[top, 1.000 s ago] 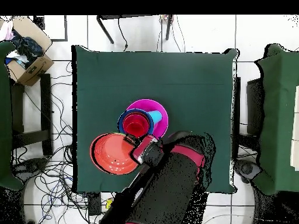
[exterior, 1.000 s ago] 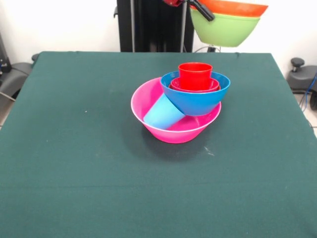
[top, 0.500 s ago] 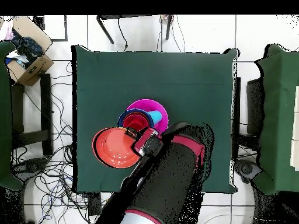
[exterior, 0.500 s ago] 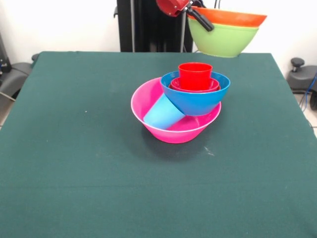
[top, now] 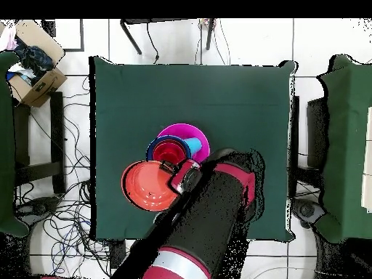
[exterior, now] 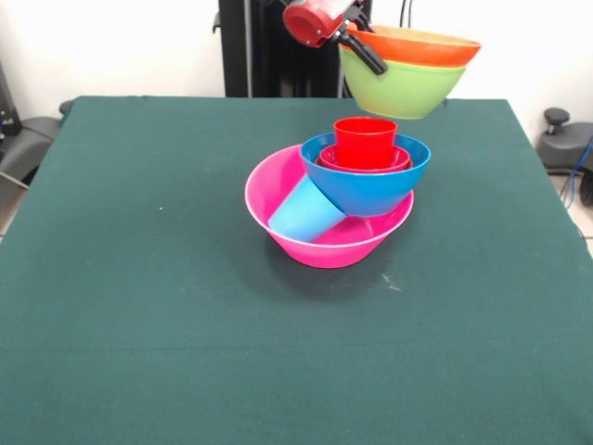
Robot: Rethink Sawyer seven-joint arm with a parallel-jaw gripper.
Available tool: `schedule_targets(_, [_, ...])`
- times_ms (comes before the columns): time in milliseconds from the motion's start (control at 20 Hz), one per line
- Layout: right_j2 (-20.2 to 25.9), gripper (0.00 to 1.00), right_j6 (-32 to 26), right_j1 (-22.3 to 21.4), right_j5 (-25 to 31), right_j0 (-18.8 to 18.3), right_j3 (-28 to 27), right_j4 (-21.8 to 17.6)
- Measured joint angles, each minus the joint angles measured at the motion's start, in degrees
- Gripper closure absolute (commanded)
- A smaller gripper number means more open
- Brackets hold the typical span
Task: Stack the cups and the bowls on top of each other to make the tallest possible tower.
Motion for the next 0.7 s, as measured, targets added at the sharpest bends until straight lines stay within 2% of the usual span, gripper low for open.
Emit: schedule_targets(700, [0.01, 1.00, 0.00, 2.83, -0.07, -0.82, -2.64, -1.94])
